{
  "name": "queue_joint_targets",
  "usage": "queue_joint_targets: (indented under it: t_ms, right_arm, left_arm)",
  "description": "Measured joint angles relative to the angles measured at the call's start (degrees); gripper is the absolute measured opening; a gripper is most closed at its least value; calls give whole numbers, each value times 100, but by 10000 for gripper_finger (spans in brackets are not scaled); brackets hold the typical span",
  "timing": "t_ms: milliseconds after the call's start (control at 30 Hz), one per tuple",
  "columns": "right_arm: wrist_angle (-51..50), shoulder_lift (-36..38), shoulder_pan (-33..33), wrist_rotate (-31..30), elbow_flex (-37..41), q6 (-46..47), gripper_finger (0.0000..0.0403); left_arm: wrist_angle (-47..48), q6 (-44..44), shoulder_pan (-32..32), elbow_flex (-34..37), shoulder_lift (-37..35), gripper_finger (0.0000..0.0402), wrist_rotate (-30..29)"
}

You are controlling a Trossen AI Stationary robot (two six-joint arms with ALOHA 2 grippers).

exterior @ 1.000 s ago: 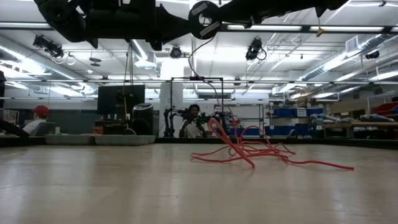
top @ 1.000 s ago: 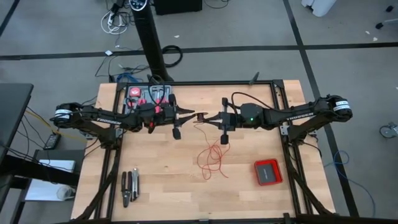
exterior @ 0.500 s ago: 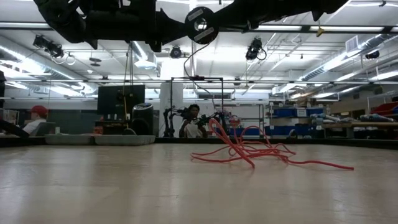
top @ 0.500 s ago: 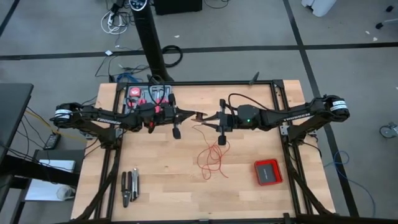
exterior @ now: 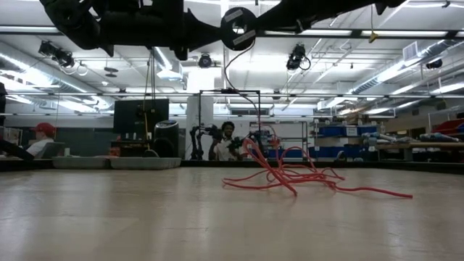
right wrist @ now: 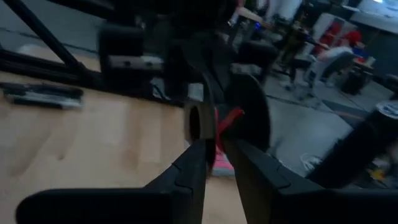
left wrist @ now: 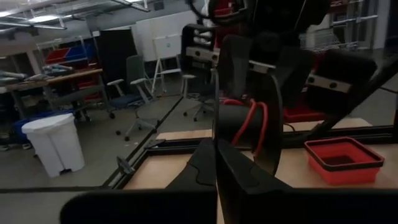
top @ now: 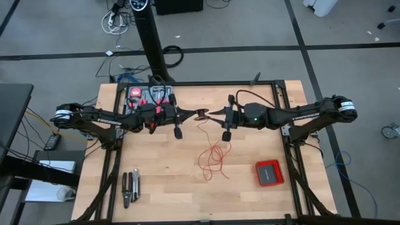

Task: Coil cords
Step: Coil the red wire onto the spool

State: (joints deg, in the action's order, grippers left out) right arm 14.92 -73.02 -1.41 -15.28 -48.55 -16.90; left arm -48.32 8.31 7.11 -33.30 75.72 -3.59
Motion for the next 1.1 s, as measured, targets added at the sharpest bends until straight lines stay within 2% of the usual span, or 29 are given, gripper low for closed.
queue_joint_targets:
  t_ms: [200, 367, 567, 867, 1000, 1100]
  right_arm:
    - [-578, 454, -129, -362, -2, -161, 79]
    - [-800, 198, -452, -842, 0, -809, 78]
    - [-474, -282, -617, -1528, 0, -1194, 79]
    - [-468, -760, -667, -1704, -223, -1832, 80]
    - [-644, -939, -879, -1826, -376, -2461, 80]
    - [-1149, -1043, -1076, -2005, -620, -2469, 80]
  left_arm:
    - [6, -247, -7, -1, 0, 0, -681]
    - [-28, -594, -4, 0, 0, 0, -1182]
    - [-205, -1016, -7, 0, 0, 0, -1224]
    - [-474, -1668, -7, 0, 0, 0, -1227]
    - [-503, -1788, -4, 0, 0, 0, -1229]
    - [-505, -1798, -4, 0, 0, 0, -1230]
